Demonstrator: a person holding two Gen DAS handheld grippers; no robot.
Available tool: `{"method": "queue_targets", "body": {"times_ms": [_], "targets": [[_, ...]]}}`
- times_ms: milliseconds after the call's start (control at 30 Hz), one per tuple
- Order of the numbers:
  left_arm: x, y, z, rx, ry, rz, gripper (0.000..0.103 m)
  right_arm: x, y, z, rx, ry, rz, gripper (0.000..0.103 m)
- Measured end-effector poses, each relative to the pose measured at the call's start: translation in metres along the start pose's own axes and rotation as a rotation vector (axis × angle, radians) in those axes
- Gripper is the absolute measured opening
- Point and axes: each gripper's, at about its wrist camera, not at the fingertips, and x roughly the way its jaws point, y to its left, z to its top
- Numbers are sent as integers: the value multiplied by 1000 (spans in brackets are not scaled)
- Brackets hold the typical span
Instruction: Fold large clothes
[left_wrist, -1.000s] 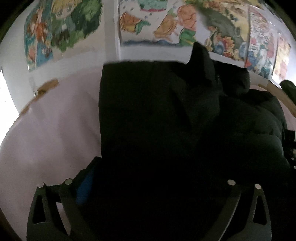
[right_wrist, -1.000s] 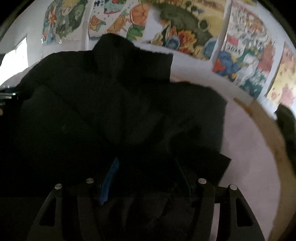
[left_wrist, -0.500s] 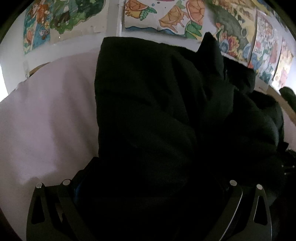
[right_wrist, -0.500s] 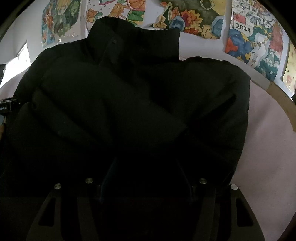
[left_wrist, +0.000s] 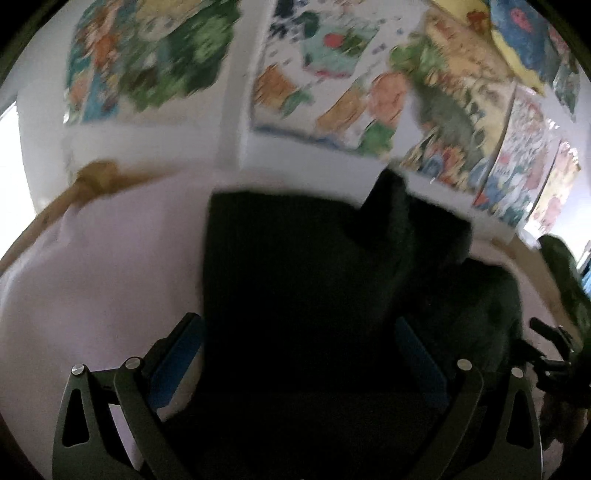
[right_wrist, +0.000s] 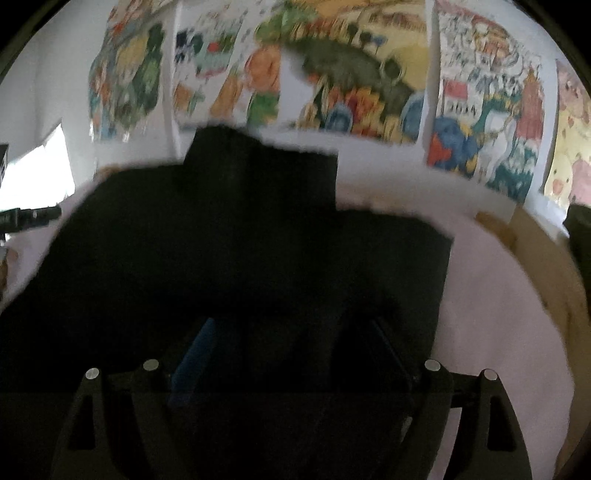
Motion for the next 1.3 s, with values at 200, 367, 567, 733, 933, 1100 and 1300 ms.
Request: {"method": "queue_targets", "body": {"times_ms": [200,367,567,733,933,1100,1300], "targets": [[48,-21,66,-138,-6,-80,101,51,-16,64,151,13,37,88],[97,-38,102,-179,9,-85,101,93,-37,94,269,-6,27,88],[134,-54,110,-155,21,-26,99,122,-61,98,418,-29,58,67],[142,-64,104,-66,26,-6,30,125,-59,87,382,-18,107,25],[115,-71,98,-41,-26,-43,2,91,-50,80,307,-55,116,18],[68,-71,82,-35,-71,-45,1,49,-37,77,246,-90,125,17],[-2,-53,42,-6,-122,-98,1,-20,-11,60,139,-134,153,16]]}}
